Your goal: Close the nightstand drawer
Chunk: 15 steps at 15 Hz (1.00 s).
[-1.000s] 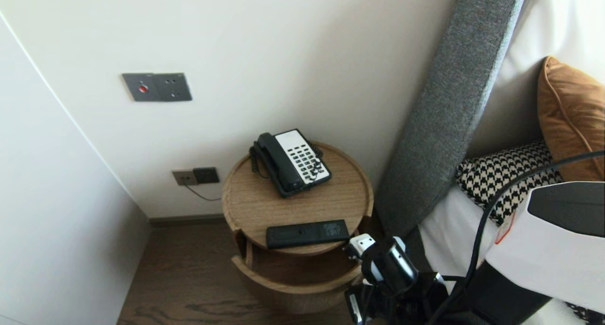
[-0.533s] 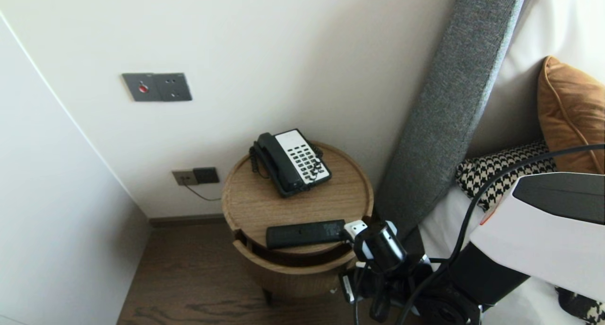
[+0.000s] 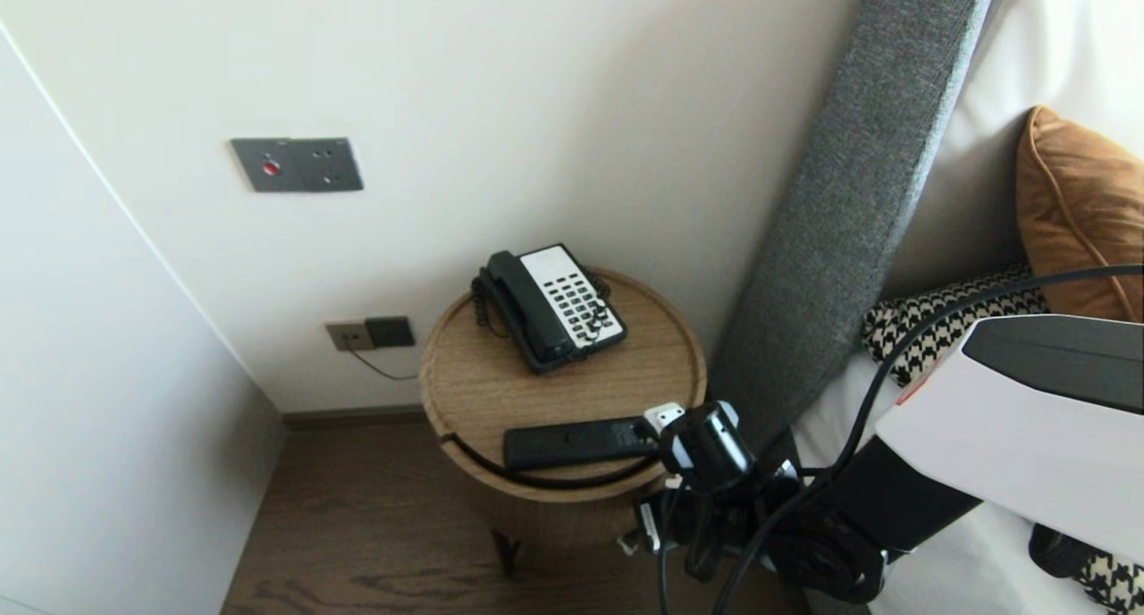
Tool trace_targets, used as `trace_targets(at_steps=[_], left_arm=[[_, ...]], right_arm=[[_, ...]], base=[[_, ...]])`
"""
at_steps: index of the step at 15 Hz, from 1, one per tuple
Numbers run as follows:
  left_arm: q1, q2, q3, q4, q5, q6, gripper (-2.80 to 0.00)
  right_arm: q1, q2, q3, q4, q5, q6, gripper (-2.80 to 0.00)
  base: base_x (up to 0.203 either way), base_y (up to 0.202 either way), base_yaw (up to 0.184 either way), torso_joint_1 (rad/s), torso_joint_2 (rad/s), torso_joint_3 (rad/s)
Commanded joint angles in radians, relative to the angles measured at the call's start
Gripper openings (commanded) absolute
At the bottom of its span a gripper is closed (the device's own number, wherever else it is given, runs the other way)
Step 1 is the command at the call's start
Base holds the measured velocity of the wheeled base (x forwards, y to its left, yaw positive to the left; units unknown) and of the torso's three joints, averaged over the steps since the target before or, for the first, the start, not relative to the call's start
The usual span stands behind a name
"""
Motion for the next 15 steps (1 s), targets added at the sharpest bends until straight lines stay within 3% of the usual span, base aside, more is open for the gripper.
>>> trace_targets(at_steps=[1,8,15], left_arm=[[0.0,0.0,0.0,0.0,0.001,0.0,-2.8],[0.0,0.0,0.001,0.0,0.001,0.0,-2.8],[0.0,0.0,0.001,0.0,0.001,0.0,-2.8]], right_arm=[[0.0,0.005,-0.025,0.014,-0.001,0.001,-2.8],[0.0,0.022,-0.05,0.017,-0.002,0.001,-2.8],[0.008,-0.091,0.065,0.016,-0.011,0.001,-2.8]], base=[[0.0,0.0,0.0,0.0,0.0,0.0],[0.0,0.0,0.0,0.0,0.0,0.0],[0.0,0.0,0.0,0.0,0.0,0.0]])
